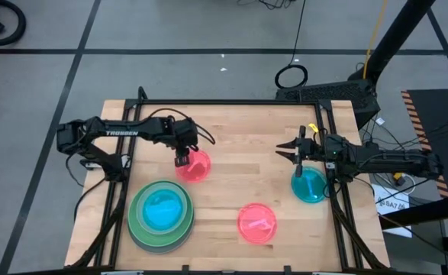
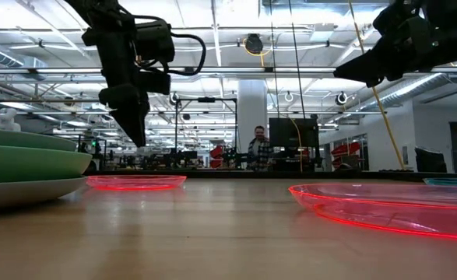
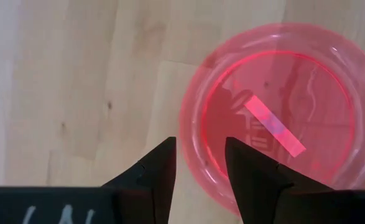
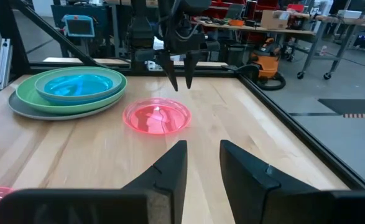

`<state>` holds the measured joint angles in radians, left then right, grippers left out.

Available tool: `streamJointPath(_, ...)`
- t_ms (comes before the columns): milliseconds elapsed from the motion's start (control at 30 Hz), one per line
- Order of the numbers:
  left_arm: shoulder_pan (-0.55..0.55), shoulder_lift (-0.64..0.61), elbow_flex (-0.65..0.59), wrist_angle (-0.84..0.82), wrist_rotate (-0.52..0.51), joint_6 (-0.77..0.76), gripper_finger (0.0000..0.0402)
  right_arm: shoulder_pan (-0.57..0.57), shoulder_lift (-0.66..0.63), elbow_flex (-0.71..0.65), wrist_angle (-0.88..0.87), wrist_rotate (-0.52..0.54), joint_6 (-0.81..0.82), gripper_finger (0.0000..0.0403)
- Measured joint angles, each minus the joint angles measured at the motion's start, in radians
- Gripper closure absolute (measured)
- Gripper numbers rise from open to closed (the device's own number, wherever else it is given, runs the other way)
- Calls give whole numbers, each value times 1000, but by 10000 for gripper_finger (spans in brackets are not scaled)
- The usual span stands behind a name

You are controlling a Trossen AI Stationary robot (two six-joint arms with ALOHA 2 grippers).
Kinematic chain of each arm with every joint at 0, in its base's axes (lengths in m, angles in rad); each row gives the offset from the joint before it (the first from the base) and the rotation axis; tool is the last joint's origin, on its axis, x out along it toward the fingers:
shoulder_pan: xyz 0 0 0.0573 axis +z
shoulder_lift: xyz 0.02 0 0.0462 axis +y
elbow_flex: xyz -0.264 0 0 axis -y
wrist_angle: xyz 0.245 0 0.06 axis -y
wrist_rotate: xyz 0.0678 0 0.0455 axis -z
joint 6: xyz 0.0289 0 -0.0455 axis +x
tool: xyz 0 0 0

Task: Stack plastic plates
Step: Stack the top pink plate on the transparent blue plate

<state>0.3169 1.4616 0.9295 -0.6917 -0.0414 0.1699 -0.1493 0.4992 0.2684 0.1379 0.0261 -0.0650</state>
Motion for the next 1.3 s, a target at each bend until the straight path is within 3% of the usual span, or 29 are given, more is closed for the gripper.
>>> streamJointPath(533, 8, 10, 0, 40, 0, -43, 256, 0, 0, 0, -1, -1, 1, 314)
streamJointPath(1300, 10, 198, -1, 64, 14, -48, 256, 0, 8, 2, -8, -1, 9, 314)
